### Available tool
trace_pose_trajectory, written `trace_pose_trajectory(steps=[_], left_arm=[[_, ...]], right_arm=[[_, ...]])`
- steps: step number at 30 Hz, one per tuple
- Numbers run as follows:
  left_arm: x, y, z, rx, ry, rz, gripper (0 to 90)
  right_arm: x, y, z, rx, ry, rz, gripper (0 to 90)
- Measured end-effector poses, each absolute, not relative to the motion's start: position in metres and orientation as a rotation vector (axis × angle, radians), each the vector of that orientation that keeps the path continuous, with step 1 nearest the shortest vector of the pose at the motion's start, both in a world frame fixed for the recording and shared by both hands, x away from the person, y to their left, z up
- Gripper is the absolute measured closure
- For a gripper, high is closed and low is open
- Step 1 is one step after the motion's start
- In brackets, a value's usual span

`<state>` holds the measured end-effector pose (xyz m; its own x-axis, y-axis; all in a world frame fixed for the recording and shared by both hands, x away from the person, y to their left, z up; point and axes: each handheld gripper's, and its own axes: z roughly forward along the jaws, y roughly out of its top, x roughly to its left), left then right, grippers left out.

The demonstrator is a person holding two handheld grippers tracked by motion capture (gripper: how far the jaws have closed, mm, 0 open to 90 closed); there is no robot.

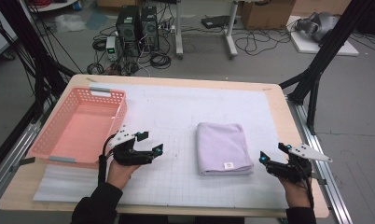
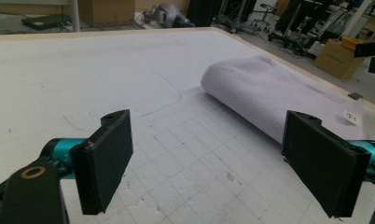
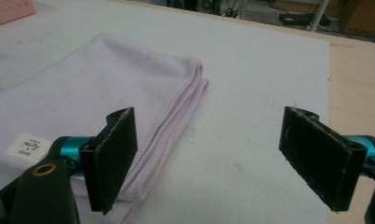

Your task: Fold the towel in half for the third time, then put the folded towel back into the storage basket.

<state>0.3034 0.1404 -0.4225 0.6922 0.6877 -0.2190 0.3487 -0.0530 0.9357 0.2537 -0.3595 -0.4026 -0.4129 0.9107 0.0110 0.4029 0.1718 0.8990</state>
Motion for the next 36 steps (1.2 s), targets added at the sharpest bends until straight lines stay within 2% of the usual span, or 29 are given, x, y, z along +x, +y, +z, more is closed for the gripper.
trace_pose_trajectory(steps=[17,22,32,36], left_arm=[[0.304,0.125,-0.426,1.708,0.892,0.306,17.2],[0.308,0.109,-0.431,1.750,0.887,0.272,22.0],[0.321,0.080,-0.429,1.776,0.877,0.218,22.0],[0.332,0.053,-0.424,1.794,0.867,0.193,22.1]], right_arm=[[0.255,-0.366,-0.405,1.253,1.892,1.204,18.0],[0.253,-0.367,-0.406,1.255,1.905,1.194,18.0],[0.253,-0.366,-0.405,1.255,1.904,1.208,18.0],[0.254,-0.364,-0.404,1.244,1.907,1.218,18.0]])
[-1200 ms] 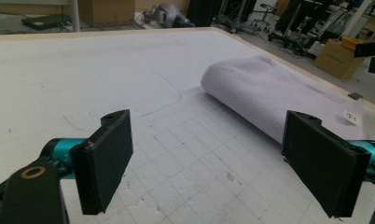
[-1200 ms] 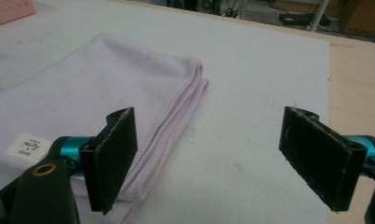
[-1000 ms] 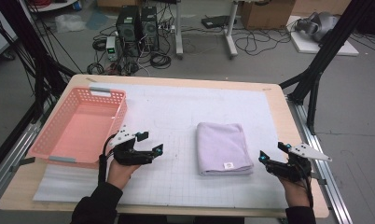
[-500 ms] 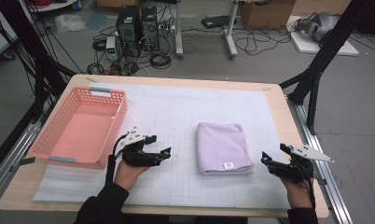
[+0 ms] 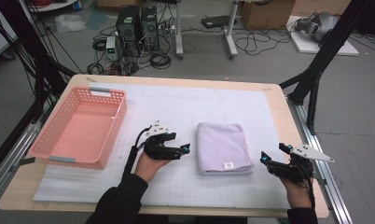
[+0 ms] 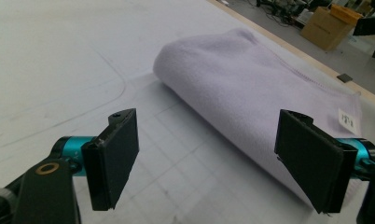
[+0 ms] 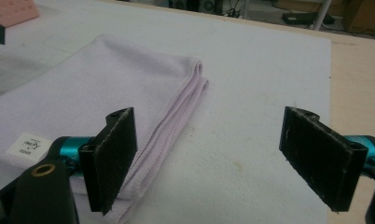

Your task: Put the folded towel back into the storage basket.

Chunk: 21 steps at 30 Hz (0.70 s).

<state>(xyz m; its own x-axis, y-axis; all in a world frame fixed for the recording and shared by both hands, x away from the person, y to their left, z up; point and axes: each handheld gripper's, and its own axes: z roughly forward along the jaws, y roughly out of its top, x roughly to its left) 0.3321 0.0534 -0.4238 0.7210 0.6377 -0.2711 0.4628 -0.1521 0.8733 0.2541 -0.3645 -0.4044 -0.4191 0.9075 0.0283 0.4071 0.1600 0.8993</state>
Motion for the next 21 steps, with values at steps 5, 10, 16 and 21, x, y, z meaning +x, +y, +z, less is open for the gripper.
trace_pose_trajectory(steps=[5,10,16,21], left_arm=[[0.341,0.027,-0.426,1.822,0.868,0.158,22.1],[0.349,0.009,-0.432,1.845,0.900,0.123,22.2],[0.354,-0.005,-0.442,1.863,0.964,0.078,22.2],[0.354,-0.015,-0.448,1.877,0.991,0.047,21.8]], right_arm=[[0.254,-0.366,-0.405,1.247,1.905,1.225,18.0],[0.255,-0.365,-0.405,1.253,1.912,1.229,18.0],[0.255,-0.363,-0.406,1.245,1.922,1.229,18.0],[0.256,-0.362,-0.407,1.235,1.932,1.229,18.0]])
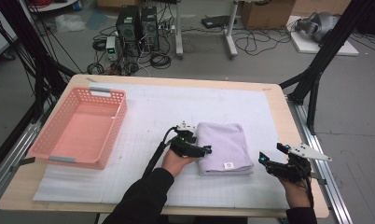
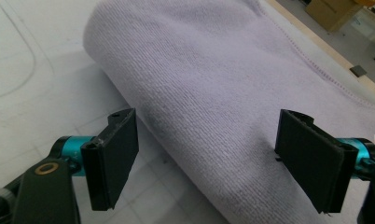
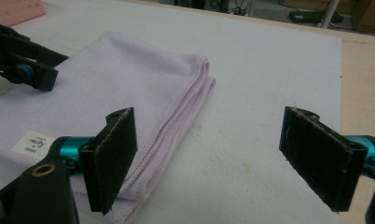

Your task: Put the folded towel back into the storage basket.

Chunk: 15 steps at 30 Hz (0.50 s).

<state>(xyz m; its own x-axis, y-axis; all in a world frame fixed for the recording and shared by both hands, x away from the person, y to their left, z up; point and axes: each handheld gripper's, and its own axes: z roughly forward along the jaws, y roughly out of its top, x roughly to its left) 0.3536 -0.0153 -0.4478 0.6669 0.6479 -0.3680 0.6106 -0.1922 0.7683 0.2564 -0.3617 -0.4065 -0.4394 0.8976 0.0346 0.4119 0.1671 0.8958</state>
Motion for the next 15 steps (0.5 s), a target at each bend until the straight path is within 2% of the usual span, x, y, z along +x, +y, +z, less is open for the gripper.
trace_pose_trajectory(steps=[4,8,10,12,15], left_arm=[[0.352,-0.023,-0.452,1.905,0.989,0.035,21.6],[0.352,-0.027,-0.452,1.895,1.003,0.004,27.4],[0.353,-0.028,-0.452,1.892,1.012,-0.005,33.3],[0.352,-0.030,-0.454,1.881,1.014,-0.030,45.3],[0.353,-0.030,-0.455,1.863,1.027,-0.063,56.0]], right_arm=[[0.256,-0.362,-0.406,1.239,1.929,1.228,18.0],[0.257,-0.362,-0.407,1.234,1.932,1.228,18.0],[0.257,-0.361,-0.407,1.236,1.933,1.229,18.0],[0.257,-0.360,-0.407,1.236,1.934,1.236,18.0],[0.258,-0.360,-0.406,1.236,1.933,1.252,18.0]])
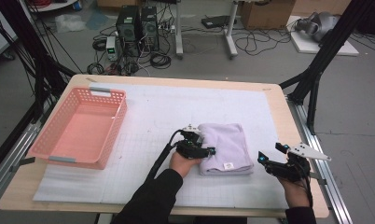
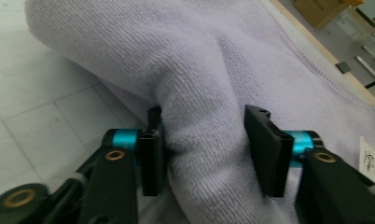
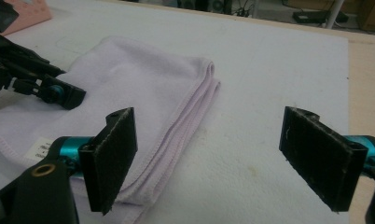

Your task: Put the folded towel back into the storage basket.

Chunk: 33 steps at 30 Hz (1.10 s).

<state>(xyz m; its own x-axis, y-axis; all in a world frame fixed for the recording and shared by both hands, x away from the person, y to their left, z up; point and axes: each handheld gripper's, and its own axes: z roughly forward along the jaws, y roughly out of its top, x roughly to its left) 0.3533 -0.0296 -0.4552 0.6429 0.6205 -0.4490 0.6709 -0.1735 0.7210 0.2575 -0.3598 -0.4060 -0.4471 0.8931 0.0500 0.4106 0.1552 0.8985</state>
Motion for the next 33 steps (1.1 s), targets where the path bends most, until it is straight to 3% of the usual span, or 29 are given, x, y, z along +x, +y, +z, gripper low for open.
trace_pose_trajectory(steps=[3,8,14,21,33], left_arm=[[0.354,-0.028,-0.454,1.848,1.025,-0.075,65.5],[0.353,-0.023,-0.452,1.812,0.986,-0.073,69.8],[0.349,-0.010,-0.440,1.775,0.853,-0.031,70.5],[0.343,0.016,-0.429,1.810,0.628,0.138,70.7],[0.336,0.049,-0.416,1.739,0.512,0.223,71.4]], right_arm=[[0.258,-0.359,-0.407,1.241,1.939,1.251,18.0],[0.258,-0.361,-0.407,1.244,1.932,1.250,18.0],[0.257,-0.361,-0.407,1.247,1.932,1.251,18.0],[0.256,-0.360,-0.407,1.245,1.943,1.246,18.0],[0.257,-0.356,-0.408,1.236,1.952,1.239,18.0]])
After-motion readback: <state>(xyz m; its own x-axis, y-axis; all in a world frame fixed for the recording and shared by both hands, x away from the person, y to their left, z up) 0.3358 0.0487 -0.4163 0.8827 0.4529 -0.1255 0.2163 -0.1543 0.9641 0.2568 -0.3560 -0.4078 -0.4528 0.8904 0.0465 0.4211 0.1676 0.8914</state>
